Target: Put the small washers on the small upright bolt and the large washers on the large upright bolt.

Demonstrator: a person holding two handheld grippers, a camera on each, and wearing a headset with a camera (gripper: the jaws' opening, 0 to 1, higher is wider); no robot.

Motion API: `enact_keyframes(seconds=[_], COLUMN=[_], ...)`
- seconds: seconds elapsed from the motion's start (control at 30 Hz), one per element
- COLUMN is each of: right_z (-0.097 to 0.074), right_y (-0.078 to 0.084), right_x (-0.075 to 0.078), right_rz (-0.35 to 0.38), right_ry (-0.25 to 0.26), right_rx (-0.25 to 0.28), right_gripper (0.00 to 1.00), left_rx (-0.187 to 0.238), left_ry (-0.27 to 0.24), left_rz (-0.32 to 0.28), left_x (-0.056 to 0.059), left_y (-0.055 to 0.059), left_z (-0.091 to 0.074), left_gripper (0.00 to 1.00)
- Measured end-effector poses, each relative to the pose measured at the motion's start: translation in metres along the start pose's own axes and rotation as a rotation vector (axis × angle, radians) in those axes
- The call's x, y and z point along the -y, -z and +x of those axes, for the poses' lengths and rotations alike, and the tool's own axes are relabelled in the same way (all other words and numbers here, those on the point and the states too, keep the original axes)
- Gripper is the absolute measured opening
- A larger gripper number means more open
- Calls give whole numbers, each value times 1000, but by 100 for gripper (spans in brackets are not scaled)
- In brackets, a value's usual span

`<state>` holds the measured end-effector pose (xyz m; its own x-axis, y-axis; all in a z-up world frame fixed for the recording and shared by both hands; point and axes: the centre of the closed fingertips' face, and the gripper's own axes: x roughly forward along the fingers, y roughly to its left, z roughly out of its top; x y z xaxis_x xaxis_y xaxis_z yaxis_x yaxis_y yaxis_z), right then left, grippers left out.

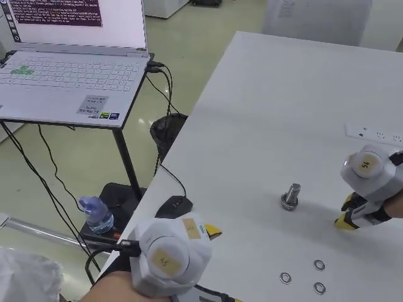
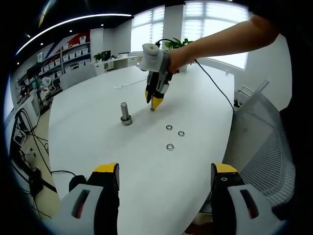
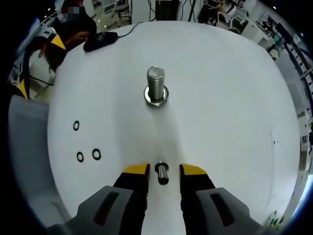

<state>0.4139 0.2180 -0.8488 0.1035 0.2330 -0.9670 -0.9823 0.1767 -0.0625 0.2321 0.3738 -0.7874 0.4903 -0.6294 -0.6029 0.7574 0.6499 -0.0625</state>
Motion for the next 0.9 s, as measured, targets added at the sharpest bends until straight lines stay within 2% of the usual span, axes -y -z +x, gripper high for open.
enact_keyframes(seconds=[0.13,0.4,0.47,0.6,0.9], right_z=[-5,-15,-12,-12,-10], right_y=[-9,-21,-23,-20,-14], right_x=[-6,-23,-25,-44,-70], right_rz=[-34,-85,-101,-122,-143], right_ry=[-4,-18,-19,-34,-62], right_rx=[22,50,62,65,71], right_gripper=[27,27,27,27,27], left_rx=[23,21,20,19,16], left_ry=[-9,-6,-7,-2,4], left_rz=[-6,18,20,25,33], left_x=[-1,-1,-1,2,6], left_y=[-5,-10,-11,-12,-11], left_z=[-3,-4,-4,-4,-6], left_gripper=[77,77,77,77,75])
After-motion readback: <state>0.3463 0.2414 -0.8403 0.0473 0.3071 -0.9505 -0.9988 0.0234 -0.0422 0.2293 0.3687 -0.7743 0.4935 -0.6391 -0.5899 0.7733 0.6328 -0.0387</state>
